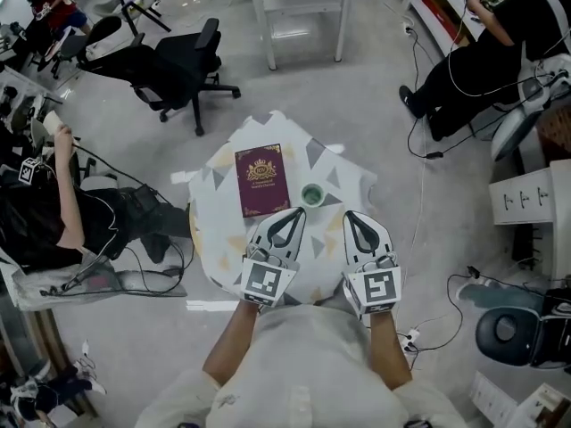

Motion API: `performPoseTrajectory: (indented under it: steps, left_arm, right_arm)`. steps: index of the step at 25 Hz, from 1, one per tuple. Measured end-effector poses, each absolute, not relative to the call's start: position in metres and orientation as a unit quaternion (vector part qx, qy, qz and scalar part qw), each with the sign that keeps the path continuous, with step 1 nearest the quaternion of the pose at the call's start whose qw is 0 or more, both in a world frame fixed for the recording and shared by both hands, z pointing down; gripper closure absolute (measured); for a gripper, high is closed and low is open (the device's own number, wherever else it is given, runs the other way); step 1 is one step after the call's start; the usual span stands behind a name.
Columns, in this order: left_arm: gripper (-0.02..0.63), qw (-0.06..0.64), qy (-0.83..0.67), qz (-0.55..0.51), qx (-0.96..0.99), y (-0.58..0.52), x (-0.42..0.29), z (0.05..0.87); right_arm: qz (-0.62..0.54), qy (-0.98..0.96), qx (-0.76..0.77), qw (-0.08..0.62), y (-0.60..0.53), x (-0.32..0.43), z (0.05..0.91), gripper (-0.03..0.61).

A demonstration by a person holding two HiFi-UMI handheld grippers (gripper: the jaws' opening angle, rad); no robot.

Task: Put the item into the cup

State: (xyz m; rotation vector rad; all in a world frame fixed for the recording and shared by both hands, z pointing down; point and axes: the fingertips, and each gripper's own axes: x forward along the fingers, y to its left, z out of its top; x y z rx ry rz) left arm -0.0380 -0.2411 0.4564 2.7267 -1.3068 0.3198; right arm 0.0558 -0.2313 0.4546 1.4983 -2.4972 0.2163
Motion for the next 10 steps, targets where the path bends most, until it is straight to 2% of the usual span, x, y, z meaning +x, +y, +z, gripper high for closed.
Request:
performPoseTrajectory:
  steps: [10]
  left_arm:
    - [0.6,0.046,-0.433,0.095,0.895,-0.2372,-0.0397,0.4484]
  right_arm:
    - [0.068,-0.852,0.508,0.106,-0.2286,0.0537,0.4467,0.571]
